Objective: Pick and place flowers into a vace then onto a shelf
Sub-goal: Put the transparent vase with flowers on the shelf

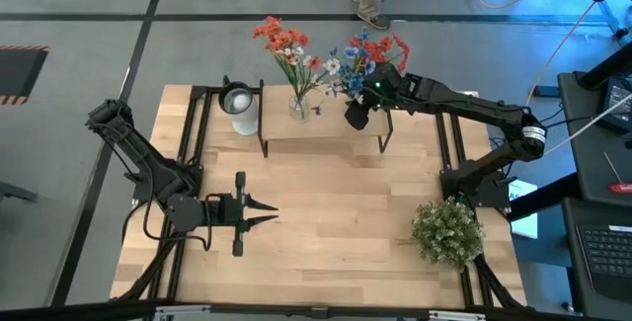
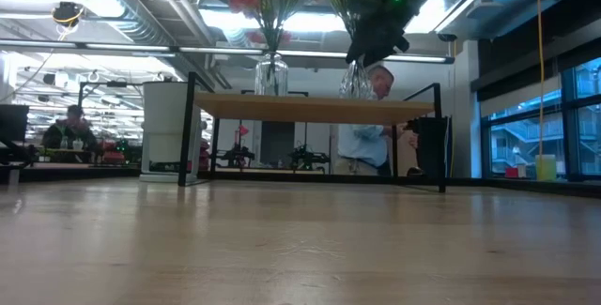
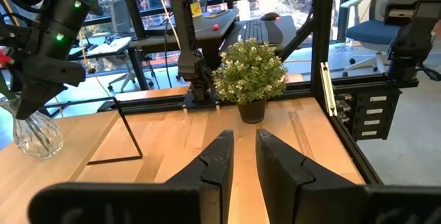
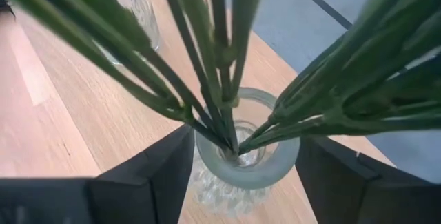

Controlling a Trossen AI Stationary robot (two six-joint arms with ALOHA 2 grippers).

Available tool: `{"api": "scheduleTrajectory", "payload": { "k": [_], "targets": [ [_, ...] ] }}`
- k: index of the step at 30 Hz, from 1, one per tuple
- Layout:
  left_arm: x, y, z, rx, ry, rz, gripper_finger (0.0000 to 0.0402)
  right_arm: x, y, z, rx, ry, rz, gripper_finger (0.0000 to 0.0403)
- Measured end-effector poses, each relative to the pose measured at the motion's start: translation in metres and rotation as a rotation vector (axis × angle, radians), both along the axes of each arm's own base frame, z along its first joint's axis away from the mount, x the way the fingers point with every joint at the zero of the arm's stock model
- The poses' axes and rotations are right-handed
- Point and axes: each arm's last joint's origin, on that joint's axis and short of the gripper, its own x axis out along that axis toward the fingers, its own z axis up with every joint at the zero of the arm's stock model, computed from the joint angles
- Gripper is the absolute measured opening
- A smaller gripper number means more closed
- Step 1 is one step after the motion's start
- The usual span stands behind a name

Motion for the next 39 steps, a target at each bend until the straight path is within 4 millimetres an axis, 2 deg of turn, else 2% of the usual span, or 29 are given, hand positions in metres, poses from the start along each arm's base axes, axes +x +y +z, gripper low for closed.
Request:
{"api": "scheduleTrajectory", "payload": {
  "k": [16, 29, 39],
  "targets": [
    [0.0000, 0.0000, 0.0000, 0.000, 0.000, 0.000, 0.0058, -0.0020, 0.0024, -0.0007, 0.024, 0.014, 0.013, 0.0244],
    [0.0000, 0.0000, 0.0000, 0.000, 0.000, 0.000, 0.0059, -0.0009, 0.0079, -0.0024, 0.055, 0.025, 0.063, 0.0187],
    [0.0000, 0.0000, 0.0000, -0.002, -0.001, 0.002, 0.0059, -0.0033, 0.0089, 0.0002, 0.036, 0.031, 0.082, 0.0182]
  ]
}}
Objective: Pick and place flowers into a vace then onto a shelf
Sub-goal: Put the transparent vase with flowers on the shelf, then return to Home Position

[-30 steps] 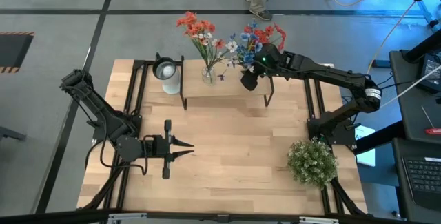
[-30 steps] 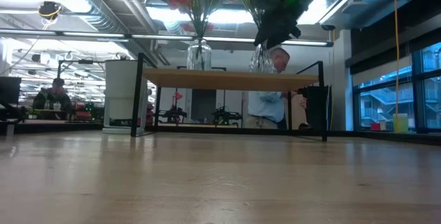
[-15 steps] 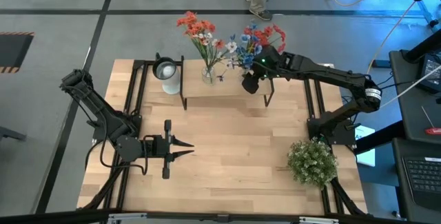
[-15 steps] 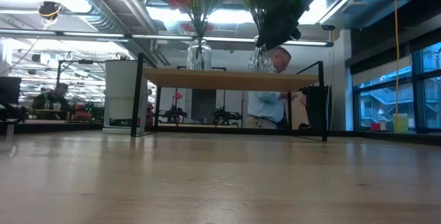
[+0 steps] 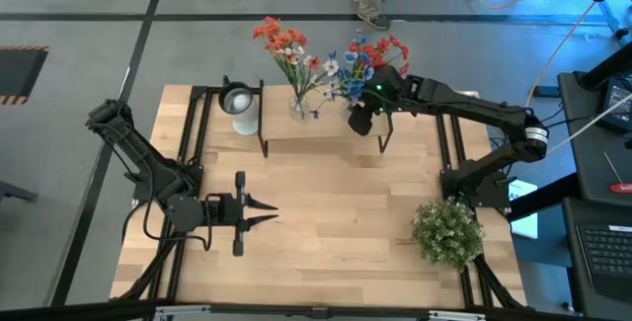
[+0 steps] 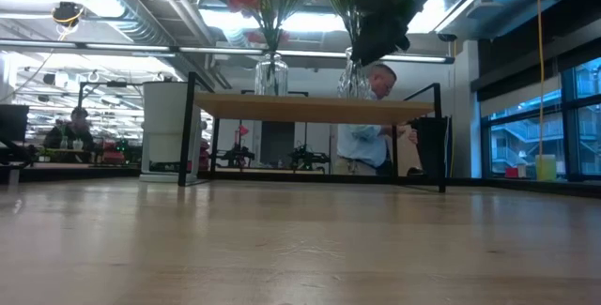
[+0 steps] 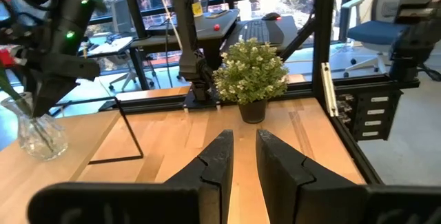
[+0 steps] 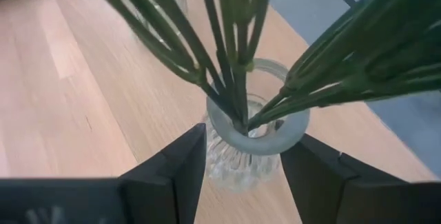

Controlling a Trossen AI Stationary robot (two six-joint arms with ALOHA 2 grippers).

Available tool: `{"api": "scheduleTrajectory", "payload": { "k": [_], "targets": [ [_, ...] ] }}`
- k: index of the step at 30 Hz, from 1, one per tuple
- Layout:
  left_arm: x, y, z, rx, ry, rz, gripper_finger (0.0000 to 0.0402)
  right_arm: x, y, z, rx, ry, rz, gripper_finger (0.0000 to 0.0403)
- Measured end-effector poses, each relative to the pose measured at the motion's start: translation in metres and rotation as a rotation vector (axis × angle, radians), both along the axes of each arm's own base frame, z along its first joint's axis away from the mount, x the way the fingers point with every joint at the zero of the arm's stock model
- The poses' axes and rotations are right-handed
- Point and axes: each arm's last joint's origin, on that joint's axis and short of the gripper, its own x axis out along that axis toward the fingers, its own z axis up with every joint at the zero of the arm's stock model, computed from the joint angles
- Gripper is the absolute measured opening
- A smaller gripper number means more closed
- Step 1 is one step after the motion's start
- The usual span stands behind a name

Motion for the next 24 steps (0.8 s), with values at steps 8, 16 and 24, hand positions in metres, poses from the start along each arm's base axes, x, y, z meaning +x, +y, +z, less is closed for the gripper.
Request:
{"api": "scheduleTrajectory", "payload": {
  "k": [8, 16, 24],
  "targets": [
    [0.000, 0.001, 0.000, 0.005, -0.003, 0.023, 0.0059, -0.010, 0.005, 0.012, -0.012, -0.029, 0.000, 0.0182],
    [0.000, 0.002, 0.000, 0.001, -0.008, 0.053, 0.0061, -0.033, 0.014, 0.016, 0.018, 0.082, 0.015, 0.0182],
    [-0.010, 0.013, 0.014, -0.169, -0.067, 0.098, 0.0058, -0.081, 0.043, 0.044, 0.073, 0.047, -0.021, 0.0182]
  ]
}}
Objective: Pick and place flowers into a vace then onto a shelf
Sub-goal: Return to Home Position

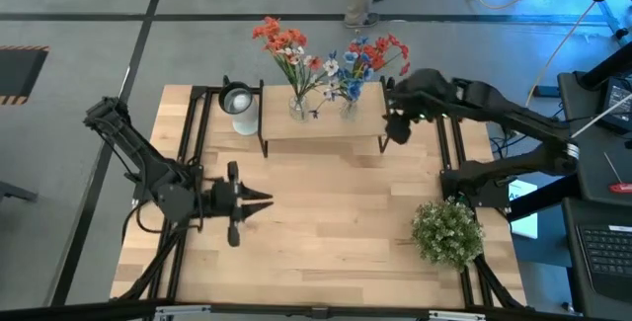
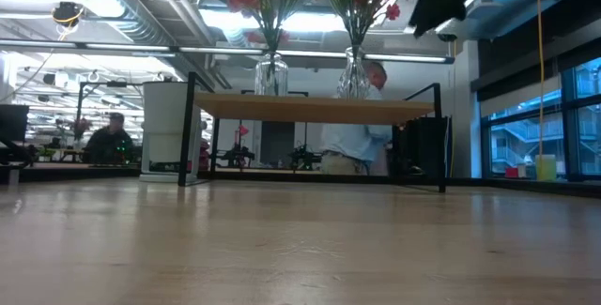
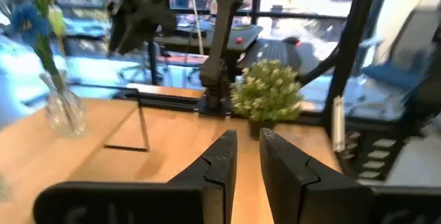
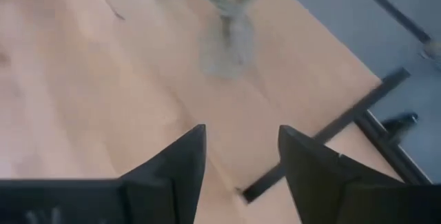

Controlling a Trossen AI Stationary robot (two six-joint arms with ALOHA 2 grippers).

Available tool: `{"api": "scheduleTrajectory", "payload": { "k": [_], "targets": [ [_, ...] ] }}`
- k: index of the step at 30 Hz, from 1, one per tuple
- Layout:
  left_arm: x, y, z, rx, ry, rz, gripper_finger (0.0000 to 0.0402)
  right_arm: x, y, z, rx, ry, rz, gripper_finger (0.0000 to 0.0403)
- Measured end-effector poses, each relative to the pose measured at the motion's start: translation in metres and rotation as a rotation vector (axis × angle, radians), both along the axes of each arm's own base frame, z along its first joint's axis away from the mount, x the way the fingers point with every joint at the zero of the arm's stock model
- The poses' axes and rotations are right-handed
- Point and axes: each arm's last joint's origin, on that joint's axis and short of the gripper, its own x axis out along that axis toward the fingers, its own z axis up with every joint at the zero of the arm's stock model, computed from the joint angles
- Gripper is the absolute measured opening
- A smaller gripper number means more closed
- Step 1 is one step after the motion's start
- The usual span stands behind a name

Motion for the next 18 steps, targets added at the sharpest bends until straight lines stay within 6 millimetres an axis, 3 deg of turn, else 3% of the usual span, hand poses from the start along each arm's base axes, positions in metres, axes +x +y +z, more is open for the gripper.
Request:
{"api": "scheduleTrajectory", "payload": {
  "k": [4, 8, 13, 18],
  "targets": [
    [-0.001, 0.024, 0.006, -0.113, 0.009, -0.009, 0.0052, -0.018, 0.027, 0.008, -0.019, -0.170, 0.077, 0.0182],
    [0.002, 0.053, 0.005, -0.147, 0.071, 0.006, 0.0047, -0.029, 0.053, 0.001, 0.016, -0.371, 0.196, 0.0182],
    [-0.005, 0.080, 0.010, -0.112, 0.094, 0.029, 0.0045, -0.043, 0.070, -0.032, 0.094, -0.405, 0.233, 0.0182],
    [-0.022, 0.092, 0.014, -0.074, 0.046, 0.027, 0.0045, -0.047, 0.086, -0.064, 0.123, -0.633, 0.362, 0.0182]
  ]
}}
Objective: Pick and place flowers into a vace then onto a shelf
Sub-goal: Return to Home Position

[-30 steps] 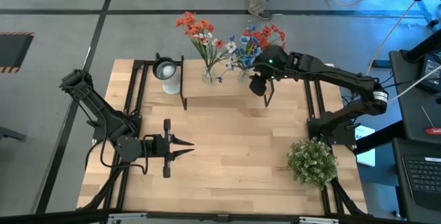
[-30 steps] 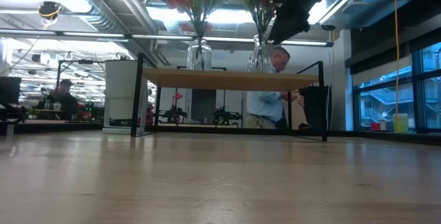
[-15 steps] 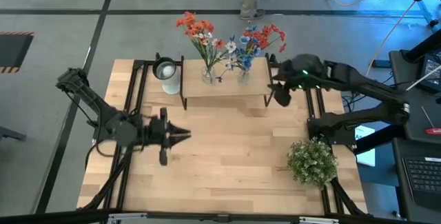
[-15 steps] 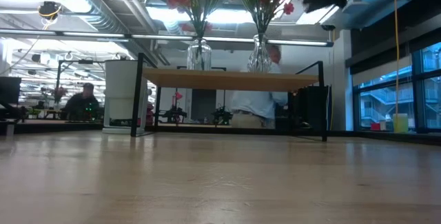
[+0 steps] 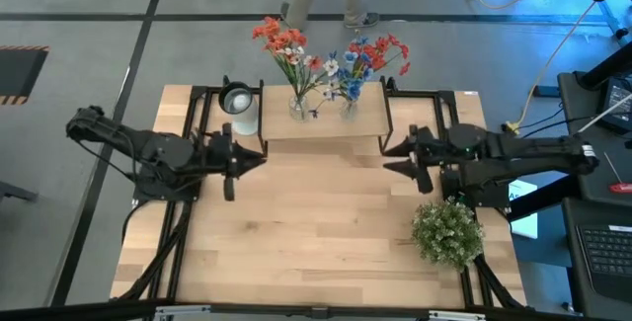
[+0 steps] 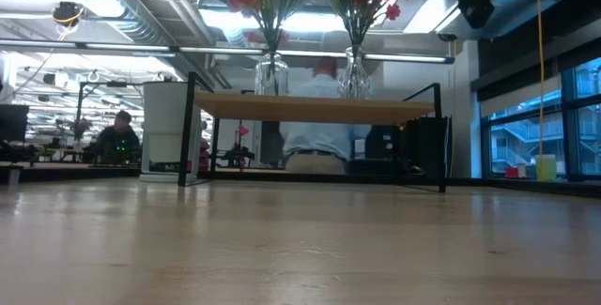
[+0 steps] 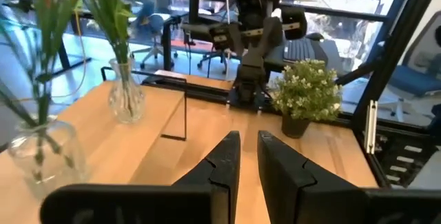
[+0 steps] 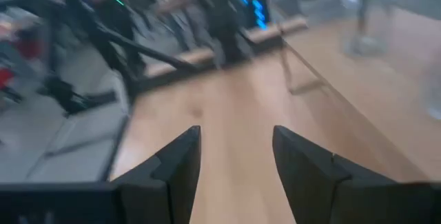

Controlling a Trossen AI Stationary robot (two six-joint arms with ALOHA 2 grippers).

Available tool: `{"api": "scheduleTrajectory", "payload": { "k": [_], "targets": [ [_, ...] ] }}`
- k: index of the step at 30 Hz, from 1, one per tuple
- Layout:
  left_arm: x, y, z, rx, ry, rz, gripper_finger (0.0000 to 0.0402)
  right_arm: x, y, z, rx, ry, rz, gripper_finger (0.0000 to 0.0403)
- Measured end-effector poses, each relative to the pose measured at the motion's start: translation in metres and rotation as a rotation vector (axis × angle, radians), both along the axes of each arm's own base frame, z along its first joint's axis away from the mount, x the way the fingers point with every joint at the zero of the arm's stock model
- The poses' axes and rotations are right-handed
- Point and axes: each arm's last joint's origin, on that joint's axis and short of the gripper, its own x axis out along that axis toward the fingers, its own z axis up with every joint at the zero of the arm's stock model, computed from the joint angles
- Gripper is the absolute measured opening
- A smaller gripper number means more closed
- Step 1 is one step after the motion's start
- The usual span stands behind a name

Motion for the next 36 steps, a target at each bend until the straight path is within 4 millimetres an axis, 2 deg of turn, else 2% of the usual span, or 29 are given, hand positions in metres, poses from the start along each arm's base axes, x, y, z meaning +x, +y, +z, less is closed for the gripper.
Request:
{"api": "scheduleTrajectory", "payload": {
  "k": [4, 14, 21, 28, 36],
  "targets": [
    [-0.016, 0.007, -0.012, -0.005, -0.028, 0.005, 0.0045, -0.008, 0.006, -0.014, -0.001, -0.147, 0.060, 0.0182],
    [-0.059, 0.025, -0.043, -0.044, -0.145, 0.034, 0.0045, -0.045, 0.005, -0.037, 0.002, -0.259, 0.061, 0.0182],
    [-0.070, 0.030, -0.065, -0.064, -0.162, 0.066, 0.0045, -0.056, 0.004, -0.043, 0.057, -0.263, 0.061, 0.0182],
    [-0.073, 0.032, -0.069, -0.086, -0.158, 0.118, 0.0045, -0.058, 0.004, -0.042, -0.021, -0.272, 0.071, 0.0182],
    [-0.105, 0.043, -0.064, -0.117, -0.273, 0.089, 0.0045, -0.074, 0.003, -0.039, -0.066, -0.335, 0.074, 0.0182]
  ]
}}
